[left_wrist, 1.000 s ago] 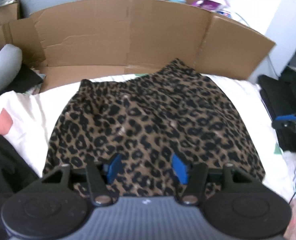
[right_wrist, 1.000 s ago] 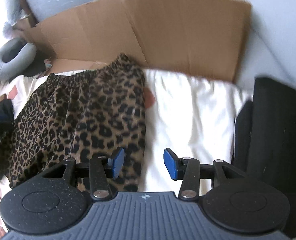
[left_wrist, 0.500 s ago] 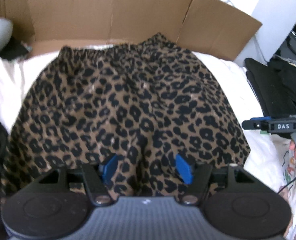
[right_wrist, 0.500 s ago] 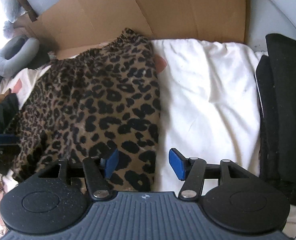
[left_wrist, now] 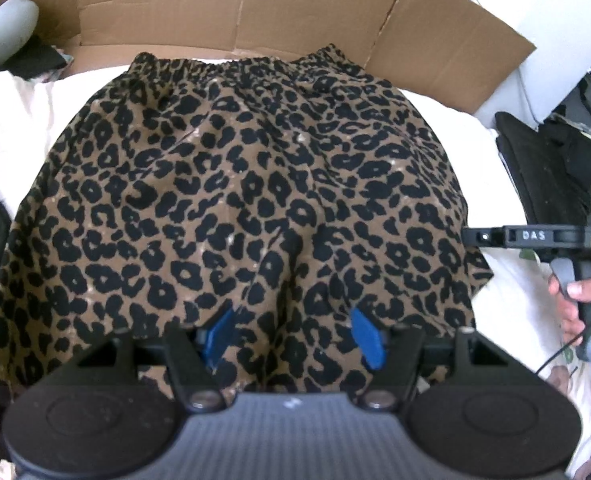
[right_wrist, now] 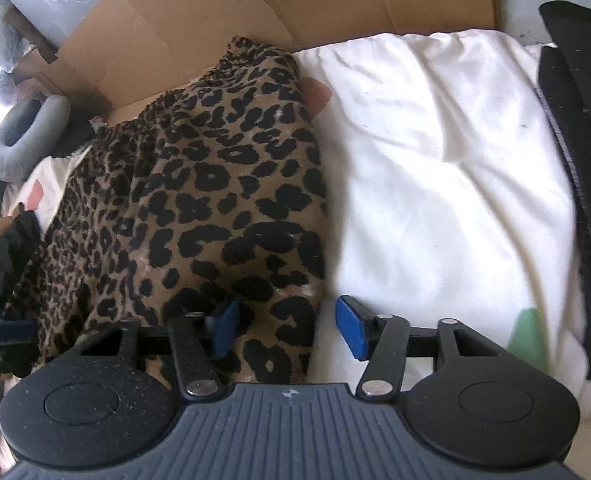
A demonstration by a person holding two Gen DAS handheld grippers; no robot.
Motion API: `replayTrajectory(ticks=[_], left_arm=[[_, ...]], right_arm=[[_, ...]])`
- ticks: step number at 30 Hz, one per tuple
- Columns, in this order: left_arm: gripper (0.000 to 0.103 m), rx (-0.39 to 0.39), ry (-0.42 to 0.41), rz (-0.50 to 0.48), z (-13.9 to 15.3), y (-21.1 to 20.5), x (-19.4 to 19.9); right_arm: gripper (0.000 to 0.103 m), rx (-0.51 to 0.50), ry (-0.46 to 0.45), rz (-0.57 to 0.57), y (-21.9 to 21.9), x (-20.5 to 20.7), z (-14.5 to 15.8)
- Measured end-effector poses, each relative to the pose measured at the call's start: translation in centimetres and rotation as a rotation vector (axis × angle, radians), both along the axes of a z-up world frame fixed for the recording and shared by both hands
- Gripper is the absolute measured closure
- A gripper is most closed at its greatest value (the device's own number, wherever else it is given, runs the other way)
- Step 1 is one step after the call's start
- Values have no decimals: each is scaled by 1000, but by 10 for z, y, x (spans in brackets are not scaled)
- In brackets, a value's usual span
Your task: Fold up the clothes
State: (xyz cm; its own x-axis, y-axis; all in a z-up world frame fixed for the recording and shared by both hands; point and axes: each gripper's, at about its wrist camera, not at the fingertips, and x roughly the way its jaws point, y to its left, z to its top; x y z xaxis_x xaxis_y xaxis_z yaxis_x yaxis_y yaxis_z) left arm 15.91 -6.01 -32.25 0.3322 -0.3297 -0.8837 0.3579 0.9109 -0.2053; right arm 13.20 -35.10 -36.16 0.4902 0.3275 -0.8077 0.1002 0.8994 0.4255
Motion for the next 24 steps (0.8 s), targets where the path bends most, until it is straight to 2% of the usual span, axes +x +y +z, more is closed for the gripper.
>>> replayTrajectory(ticks=[3,4,16,24], left_arm=[[36,-5,3,-2,0,0,-1],[36,-7,4,-2,0,1,-2],[36,-24,-1,29,3,4,0],[36,-29,-5,37,7,5,0]], right_arm=[[93,12,1,12,3,4,-1],[102,8,-1,14,4,4,1],[103,23,-114,-48,-10,-9,54],[103,54,-183,-21,9,-3,85]])
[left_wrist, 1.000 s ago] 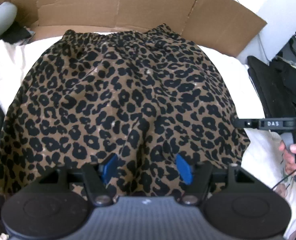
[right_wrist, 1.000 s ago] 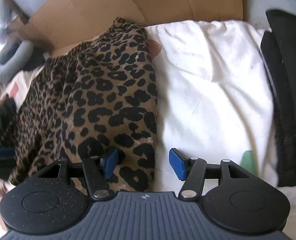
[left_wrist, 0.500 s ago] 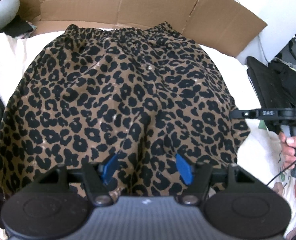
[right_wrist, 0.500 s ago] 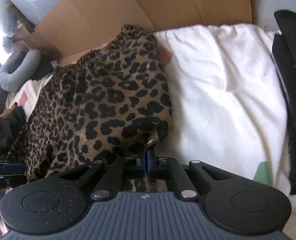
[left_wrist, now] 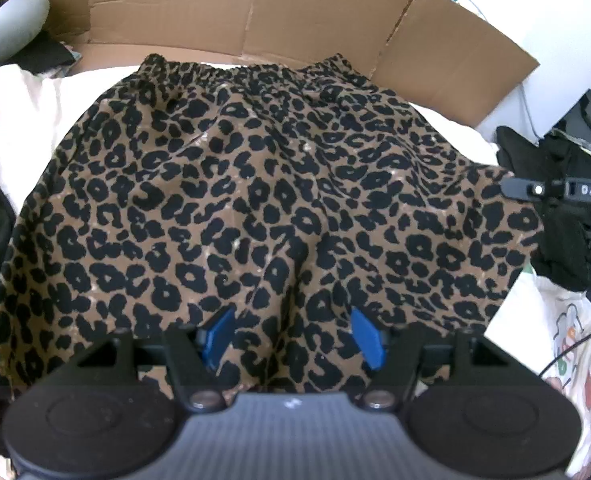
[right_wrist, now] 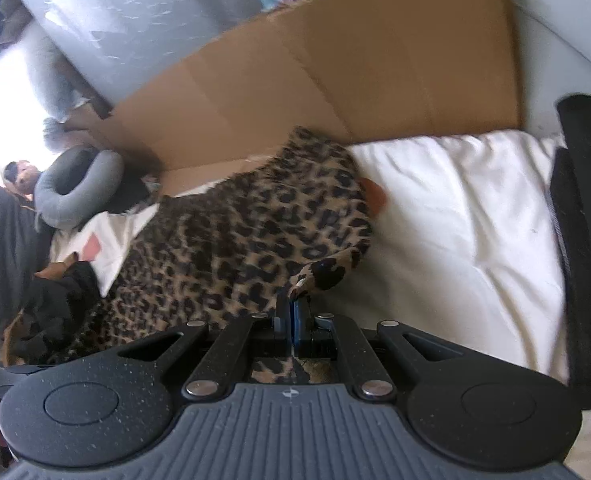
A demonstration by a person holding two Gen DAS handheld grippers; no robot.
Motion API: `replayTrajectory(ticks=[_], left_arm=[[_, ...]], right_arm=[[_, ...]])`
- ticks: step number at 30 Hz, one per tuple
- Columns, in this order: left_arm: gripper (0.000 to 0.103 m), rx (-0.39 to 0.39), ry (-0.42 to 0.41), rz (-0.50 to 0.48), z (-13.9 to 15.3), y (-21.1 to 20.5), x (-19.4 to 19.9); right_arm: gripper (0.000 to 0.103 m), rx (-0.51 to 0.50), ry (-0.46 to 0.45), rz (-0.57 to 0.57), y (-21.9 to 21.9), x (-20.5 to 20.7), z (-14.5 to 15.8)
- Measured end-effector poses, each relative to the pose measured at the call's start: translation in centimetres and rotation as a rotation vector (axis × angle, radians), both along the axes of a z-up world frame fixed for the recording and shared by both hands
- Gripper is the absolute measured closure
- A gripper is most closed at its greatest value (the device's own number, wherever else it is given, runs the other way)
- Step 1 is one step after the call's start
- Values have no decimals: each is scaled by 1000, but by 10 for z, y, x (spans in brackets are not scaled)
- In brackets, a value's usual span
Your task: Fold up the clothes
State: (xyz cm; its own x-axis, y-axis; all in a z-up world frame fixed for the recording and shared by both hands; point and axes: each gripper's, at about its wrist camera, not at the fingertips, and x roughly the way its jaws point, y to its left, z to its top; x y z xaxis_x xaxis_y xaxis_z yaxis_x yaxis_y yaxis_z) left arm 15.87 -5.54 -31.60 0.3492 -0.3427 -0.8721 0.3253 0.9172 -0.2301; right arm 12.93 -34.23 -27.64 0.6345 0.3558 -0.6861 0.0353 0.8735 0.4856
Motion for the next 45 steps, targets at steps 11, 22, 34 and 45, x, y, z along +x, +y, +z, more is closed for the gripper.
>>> replayTrajectory(ticks=[11,22,34,45], left_arm=[[36,-7,-27,34,12,0,5],[36,-12,-14,79,10,7,5],[36,-14,-11,106,7,12,4],[36,-40,-38,130,9,16,7]], right_arm=[[103,-11,-9,94,51,19,-7],[103,-41,11,153,98,36,-35],[76,-73,69,213,136,41,-53],[59,-18,73,253,125,10,-28]])
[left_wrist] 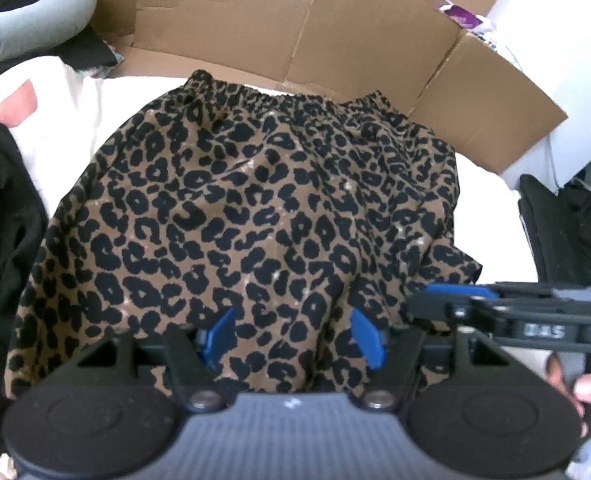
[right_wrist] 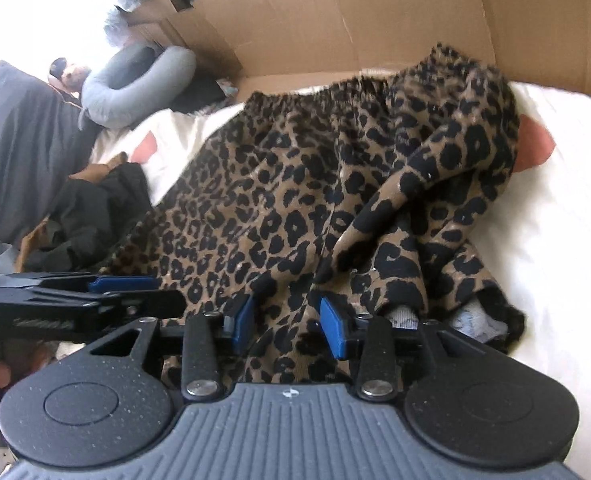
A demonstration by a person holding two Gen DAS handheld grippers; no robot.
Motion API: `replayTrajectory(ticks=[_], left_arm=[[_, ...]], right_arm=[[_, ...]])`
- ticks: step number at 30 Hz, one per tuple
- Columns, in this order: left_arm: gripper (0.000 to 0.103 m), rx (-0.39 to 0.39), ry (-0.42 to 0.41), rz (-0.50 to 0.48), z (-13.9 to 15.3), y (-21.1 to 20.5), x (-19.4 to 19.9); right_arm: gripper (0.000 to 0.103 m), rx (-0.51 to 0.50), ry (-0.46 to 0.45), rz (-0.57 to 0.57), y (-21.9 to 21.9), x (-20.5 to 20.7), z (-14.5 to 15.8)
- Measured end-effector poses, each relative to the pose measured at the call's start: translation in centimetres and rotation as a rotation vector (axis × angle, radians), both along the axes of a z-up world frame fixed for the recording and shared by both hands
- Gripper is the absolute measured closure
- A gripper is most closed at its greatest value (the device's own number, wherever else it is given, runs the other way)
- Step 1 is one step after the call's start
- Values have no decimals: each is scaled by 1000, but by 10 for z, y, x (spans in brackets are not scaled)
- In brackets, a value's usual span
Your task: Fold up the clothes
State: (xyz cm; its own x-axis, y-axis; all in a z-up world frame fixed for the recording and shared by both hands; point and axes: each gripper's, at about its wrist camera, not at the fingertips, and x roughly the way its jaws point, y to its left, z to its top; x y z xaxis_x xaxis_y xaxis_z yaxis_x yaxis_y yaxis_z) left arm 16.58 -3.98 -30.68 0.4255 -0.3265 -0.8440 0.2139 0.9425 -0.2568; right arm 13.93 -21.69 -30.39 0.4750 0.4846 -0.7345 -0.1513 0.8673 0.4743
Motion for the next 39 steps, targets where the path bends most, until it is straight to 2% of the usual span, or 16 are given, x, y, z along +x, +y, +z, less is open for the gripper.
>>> replayTrajectory(ticks=[4,9,14,21,26,28,34,39], left_arm=[[36,-10,-9,-9,2,-4,2],[36,-25,-25,-32,6,-15,3],[36,-39,-39,-88,7,-36,4],[36,-50,-98,-197,14,-73,4],[42,-57,-136,-306,15,-98,5],[46,-49,-157,-342,15,-107,6],[47,7,-230,-479,14,-135,6],[47,59,-264,-581,0,-160,7]], right_arm=[[59,-3,-42,3,-13,-10,21],[59,-32,-93,-45,-37,-18,38],[59,-57,-78,-105,-60,-16,29],[59,-113,-72,-124,-73,-19,14],[59,-141,-69,-138,-79,-19,7],[59,-149,-63,-146,-83,-19,3],[59,-157,-46,-171,-94,-22,-3],[59,-157,-37,-184,-99,-23,-6]])
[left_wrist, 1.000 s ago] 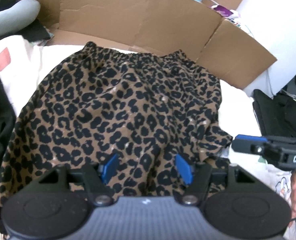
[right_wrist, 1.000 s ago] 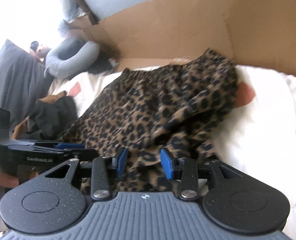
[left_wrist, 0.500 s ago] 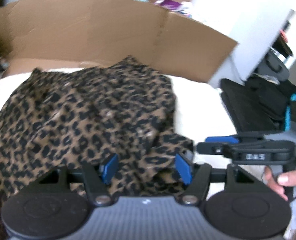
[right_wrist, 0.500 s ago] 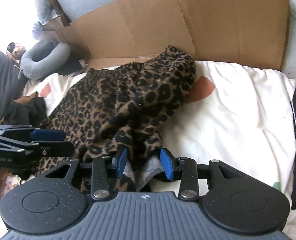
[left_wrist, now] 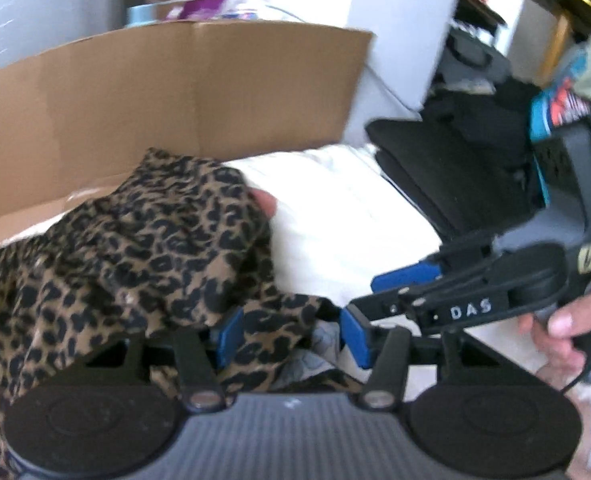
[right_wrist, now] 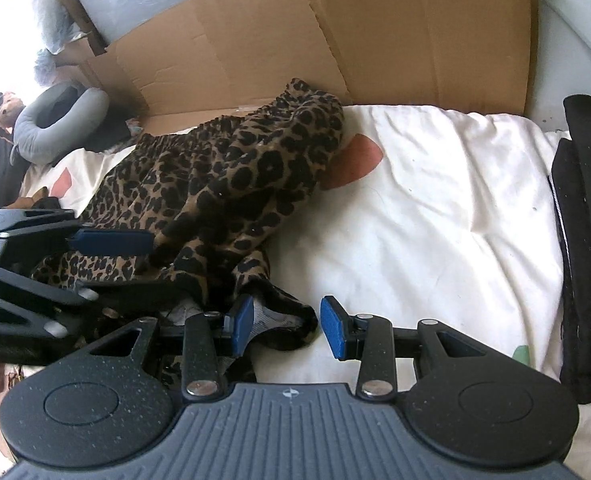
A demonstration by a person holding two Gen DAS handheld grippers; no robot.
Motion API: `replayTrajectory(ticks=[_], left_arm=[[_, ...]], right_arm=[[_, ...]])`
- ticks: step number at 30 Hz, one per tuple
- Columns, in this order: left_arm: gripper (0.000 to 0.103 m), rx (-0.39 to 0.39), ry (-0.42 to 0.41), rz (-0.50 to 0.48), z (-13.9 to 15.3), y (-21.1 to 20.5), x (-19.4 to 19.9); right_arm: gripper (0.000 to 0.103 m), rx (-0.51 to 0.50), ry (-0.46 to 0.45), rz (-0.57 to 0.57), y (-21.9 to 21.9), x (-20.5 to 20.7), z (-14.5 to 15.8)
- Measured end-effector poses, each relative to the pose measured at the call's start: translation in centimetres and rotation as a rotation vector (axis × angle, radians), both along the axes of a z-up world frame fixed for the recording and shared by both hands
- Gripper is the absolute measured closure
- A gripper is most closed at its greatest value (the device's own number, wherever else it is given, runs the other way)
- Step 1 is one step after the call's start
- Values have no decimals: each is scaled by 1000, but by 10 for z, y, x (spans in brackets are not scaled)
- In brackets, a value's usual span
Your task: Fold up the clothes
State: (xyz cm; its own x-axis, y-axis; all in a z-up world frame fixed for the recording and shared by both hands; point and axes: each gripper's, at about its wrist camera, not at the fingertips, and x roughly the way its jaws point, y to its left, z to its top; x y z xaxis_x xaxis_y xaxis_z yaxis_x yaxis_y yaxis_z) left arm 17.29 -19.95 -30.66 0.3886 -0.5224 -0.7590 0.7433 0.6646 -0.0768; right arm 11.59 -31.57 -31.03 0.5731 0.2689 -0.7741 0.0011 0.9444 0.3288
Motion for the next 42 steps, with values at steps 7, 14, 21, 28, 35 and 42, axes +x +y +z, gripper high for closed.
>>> replayTrajectory(ticks=[7,14,21,28,35,42], left_arm=[[52,62,-45,-65,-17,-7,-1],[77,87,-8,-21,-31,13,4],[101,49,-2,5,-27,25,4],[102,-128,-28,66,12,49,-1],[102,-196,0,100,30,53,1],[102,-290,20,141,45,58,8]], right_arm=[[59,2,7,1,-1,-1,-3],[59,7,10,6,-1,0,-4],[59,5,-10,39,7,1,1],[53,-3,-69,93,23,0,14],[42,-15,-140,147,40,-3,29],[42,-47,-184,166,52,0,35]])
